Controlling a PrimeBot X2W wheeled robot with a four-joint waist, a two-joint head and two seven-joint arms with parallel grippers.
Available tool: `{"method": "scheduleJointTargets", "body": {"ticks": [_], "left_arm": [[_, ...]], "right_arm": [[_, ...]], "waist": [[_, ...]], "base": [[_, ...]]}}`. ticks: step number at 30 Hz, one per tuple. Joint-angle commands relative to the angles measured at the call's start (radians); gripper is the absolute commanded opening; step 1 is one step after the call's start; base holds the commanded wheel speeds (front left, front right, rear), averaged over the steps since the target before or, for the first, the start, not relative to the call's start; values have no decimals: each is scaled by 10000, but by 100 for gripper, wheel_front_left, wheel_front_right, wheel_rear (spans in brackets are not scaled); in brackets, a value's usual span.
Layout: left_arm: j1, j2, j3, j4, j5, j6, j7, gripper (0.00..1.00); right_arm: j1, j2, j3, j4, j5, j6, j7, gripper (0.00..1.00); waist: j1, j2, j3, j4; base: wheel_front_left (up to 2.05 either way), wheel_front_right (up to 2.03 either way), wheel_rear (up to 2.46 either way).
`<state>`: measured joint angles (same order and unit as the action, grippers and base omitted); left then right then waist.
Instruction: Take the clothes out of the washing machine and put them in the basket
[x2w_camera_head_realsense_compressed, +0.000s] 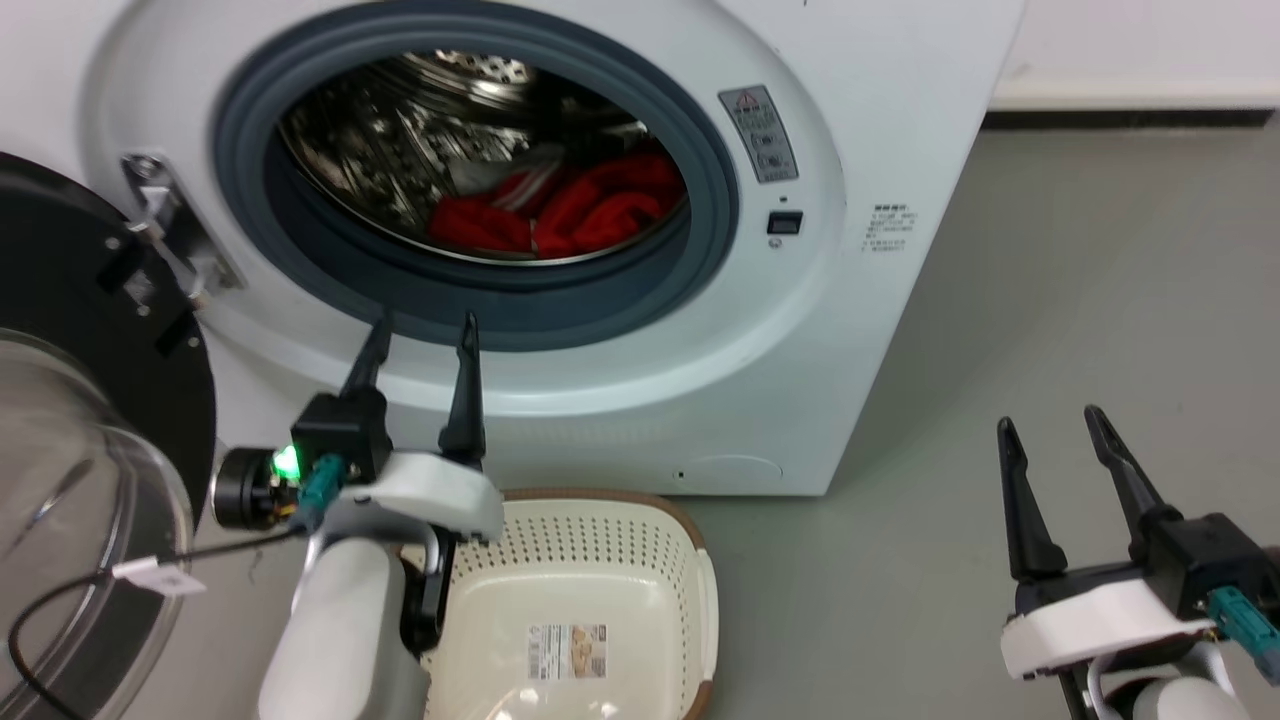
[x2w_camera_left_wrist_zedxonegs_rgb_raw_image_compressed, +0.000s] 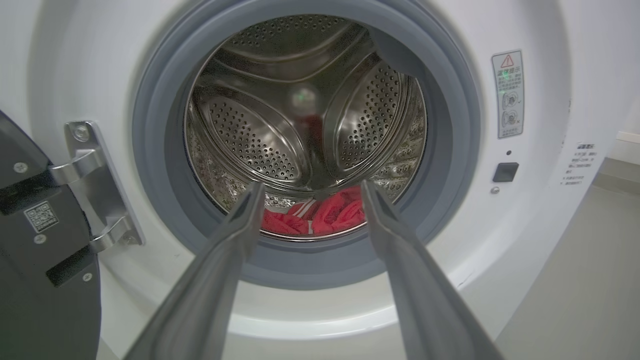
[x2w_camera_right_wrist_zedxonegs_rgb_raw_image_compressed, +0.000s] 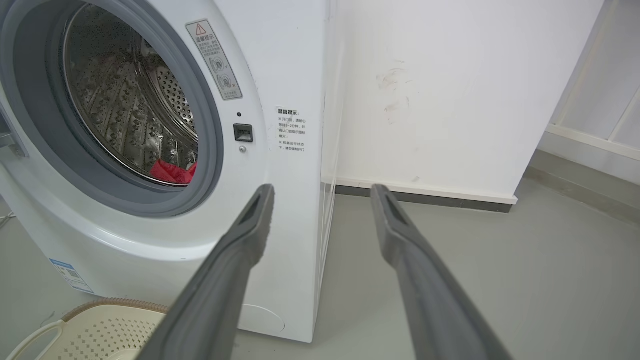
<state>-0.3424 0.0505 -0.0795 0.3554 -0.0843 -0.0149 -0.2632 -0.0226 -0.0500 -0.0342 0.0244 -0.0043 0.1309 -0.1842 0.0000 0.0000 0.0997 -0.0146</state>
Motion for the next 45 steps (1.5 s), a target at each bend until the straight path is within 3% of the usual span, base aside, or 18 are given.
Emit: {"method": "scheduleJointTargets", "body": {"ticks": [1, 10, 17, 24, 29, 36, 38, 45], "left_arm": [[-408, -1, 73, 86, -16, 72, -24, 100], [-2522, 373, 601, 1274, -73, 96, -24, 100], [-4473, 1216, 814, 2995, -89, -154, 77, 100], [-6839, 2177, 763, 4350, -82, -540, 1035, 100], [-8421, 2866, 587, 5163, -5, -808, 1977, 100], [-10257, 3342, 95, 6174, -30, -1060, 3709, 100], [-11079, 3501, -148, 6735, -39, -1115, 4944, 100], [-11825, 3597, -217, 7673, -240, -1005, 7147, 100]], "right_arm": [[-222, -5, 68, -141, -75, -3, 5, 100], [-927, 0, 580, -527, 168, -5, -57, 100], [-1471, 4, 1070, -375, 655, -5, -390, 100], [-2000, 9, 1663, -38, 1212, -5, -672, 100], [-2377, 9, 2026, 292, 1618, -5, -786, 100], [-2784, 6, 2335, 404, 2122, -5, -815, 100], [-2925, 8, 2521, 371, 2389, -5, -817, 100], [-3061, 6, 2849, 387, 2736, -5, -819, 100]], "waist": [[0, 0, 540, -256], [0, 0, 2180, -1387], [0, 0, 3535, -2422], [0, 0, 4977, -3179], [0, 0, 5676, -3609], [0, 0, 6289, -4077], [0, 0, 6533, -4331], [0, 0, 6736, -4683]], "base": [[0, 0, 0], [0, 0, 0], [0, 0, 0], [0, 0, 0], [0, 0, 0], [0, 0, 0], [0, 0, 0], [0, 0, 0]]}}
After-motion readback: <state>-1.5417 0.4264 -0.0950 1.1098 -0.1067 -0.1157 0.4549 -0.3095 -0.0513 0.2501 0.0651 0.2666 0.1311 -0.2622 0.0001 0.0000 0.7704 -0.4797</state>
